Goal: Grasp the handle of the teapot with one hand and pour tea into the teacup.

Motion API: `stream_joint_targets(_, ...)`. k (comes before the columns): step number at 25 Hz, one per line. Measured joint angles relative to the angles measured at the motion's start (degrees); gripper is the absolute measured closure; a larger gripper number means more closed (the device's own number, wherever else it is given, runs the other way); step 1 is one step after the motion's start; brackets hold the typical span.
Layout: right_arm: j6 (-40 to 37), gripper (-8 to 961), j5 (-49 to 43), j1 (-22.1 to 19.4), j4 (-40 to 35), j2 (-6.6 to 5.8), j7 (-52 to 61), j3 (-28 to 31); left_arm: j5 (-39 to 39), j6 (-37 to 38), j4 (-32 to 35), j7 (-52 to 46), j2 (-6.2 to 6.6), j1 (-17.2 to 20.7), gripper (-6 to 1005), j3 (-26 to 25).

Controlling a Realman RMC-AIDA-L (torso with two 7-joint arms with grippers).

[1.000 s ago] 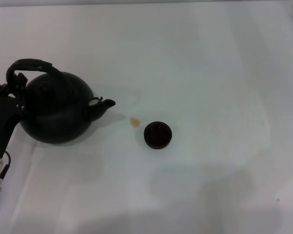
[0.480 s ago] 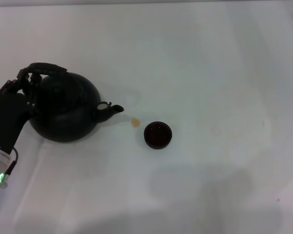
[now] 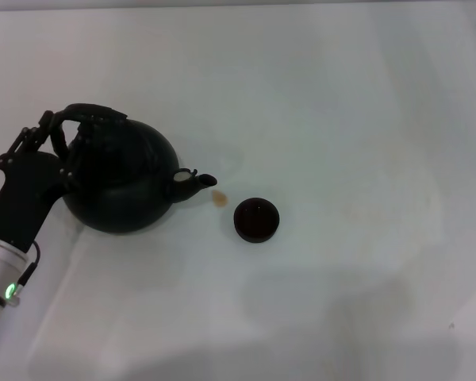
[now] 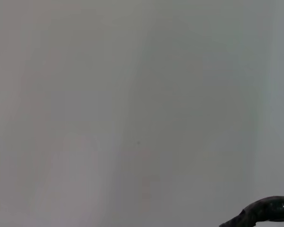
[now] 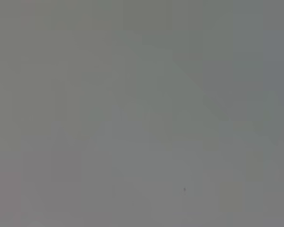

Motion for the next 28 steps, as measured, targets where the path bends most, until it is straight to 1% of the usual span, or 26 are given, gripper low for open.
stream_joint_targets(1, 0.0, 142, 0.0, 0.0, 0.0, -0.02, 0.0, 0.0, 0.0, 0.0, 0.0, 0.0, 0.0, 0.1, 515, 0.0)
stream_joint_targets(11, 0.0, 142, 0.0, -0.1, 0.1, -0.14, 0.0, 0.1, 0.3, 0.8, -0.1, -0.4, 0.05, 1.1, 298, 0.0)
stream_joint_targets(15, 0.0, 142, 0.0, -0.1, 0.2, -0.14, 0.0, 2.0, 0.3, 2.4, 0.0, -2.0, 0.16, 2.3, 213, 0.0)
stream_joint_targets(22, -0.1, 142, 0.1, -0.7, 0.0, -0.43, 0.0, 4.4, 0.4, 4.4, 0.1, -2.7, 0.26, 5.6, 214, 0.4)
stream_joint_targets(28, -0.1, 142, 0.1, -0.7, -0.1, -0.54, -0.1, 5.0, 0.5, 6.6, 0.1, -2.7, 0.23, 7.2, 218, 0.5)
